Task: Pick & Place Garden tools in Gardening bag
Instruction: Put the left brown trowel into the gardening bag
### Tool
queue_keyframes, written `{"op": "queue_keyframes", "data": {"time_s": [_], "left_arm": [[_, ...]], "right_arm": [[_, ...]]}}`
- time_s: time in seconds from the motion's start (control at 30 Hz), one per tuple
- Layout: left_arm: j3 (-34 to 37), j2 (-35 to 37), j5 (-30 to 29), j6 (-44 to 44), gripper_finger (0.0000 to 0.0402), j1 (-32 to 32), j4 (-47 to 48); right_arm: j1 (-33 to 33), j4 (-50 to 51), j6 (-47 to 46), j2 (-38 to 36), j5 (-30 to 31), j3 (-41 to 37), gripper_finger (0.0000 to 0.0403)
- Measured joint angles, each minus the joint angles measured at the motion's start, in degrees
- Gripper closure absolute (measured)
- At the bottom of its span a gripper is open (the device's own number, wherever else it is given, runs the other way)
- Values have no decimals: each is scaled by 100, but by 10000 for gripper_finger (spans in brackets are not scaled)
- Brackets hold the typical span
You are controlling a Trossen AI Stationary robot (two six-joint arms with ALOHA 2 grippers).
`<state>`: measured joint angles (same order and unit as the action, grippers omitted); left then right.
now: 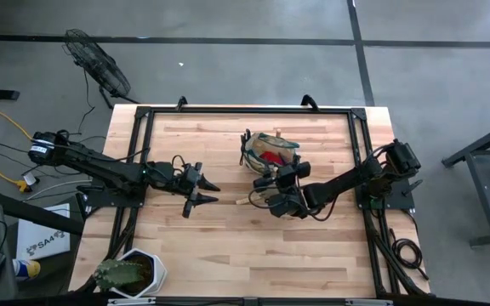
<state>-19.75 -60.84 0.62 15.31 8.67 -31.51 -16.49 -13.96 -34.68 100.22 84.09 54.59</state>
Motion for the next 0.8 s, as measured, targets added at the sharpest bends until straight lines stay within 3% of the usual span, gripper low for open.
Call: {"op": "queue_keyframes", "data": {"time_s": [0.17, 0.8], "left_arm": [[0, 0, 0, 0, 240, -2, 9], [-2, 0, -2, 63, 240, 0, 75]], "right_arm": [[0, -34, 308, -10, 260, 0, 153], [-393, 8, 1166, -820, 598, -2, 156]]}}
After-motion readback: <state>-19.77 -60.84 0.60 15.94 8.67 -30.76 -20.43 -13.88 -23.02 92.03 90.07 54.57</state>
